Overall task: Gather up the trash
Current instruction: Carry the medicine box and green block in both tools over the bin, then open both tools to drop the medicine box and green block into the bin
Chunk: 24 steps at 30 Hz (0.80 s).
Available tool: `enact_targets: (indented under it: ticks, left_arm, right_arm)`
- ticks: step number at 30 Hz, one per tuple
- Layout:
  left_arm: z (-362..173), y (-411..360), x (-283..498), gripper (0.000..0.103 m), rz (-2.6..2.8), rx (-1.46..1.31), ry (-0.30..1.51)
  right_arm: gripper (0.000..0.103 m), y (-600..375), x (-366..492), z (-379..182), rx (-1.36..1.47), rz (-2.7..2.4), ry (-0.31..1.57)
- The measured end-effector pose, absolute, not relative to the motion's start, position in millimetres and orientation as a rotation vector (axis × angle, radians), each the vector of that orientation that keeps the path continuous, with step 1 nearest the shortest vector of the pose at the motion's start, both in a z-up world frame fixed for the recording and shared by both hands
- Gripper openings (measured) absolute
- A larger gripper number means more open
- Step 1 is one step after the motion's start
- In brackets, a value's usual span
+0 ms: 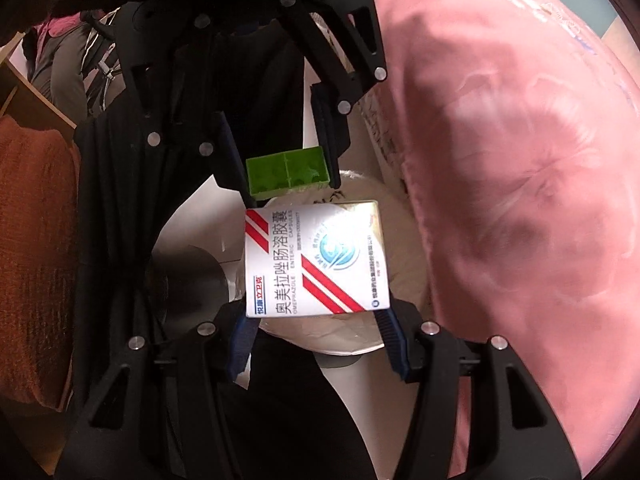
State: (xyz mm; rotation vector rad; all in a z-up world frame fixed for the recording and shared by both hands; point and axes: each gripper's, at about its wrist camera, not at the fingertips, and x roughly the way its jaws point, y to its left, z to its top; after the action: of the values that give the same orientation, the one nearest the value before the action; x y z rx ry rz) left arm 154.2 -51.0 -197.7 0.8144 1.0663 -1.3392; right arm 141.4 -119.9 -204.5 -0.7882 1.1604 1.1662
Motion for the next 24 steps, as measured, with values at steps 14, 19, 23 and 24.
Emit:
enact_targets:
  ticks: [14, 19, 23, 24]
  left_arm:
    - [-226.9, -57.0, 158.2, 0.048, -1.348, 0.8, 1.088]
    - [-232.7, -58.5, 155.6, 0.053, -1.35, 0.802, 1.082]
    - [-239.8, -61.0, 153.5, 0.076, -1.33, 0.789, 1.071]
    - [-240.2, -60.3, 153.7, 0.083, -1.329, 0.783, 1.067]
  right_arm:
    - [0.055, -112.0, 152.1, -229.9, -0.769, 1.17, 1.224]
    - [0.057, -112.4, 155.4, -228.3, -0.778, 1.166, 1.213]
    - [0.072, -113.1, 158.9, -227.5, -0.78, 1.139, 1.19]
    - [0.074, -113.3, 159.4, -227.3, -0.779, 1.136, 1.187]
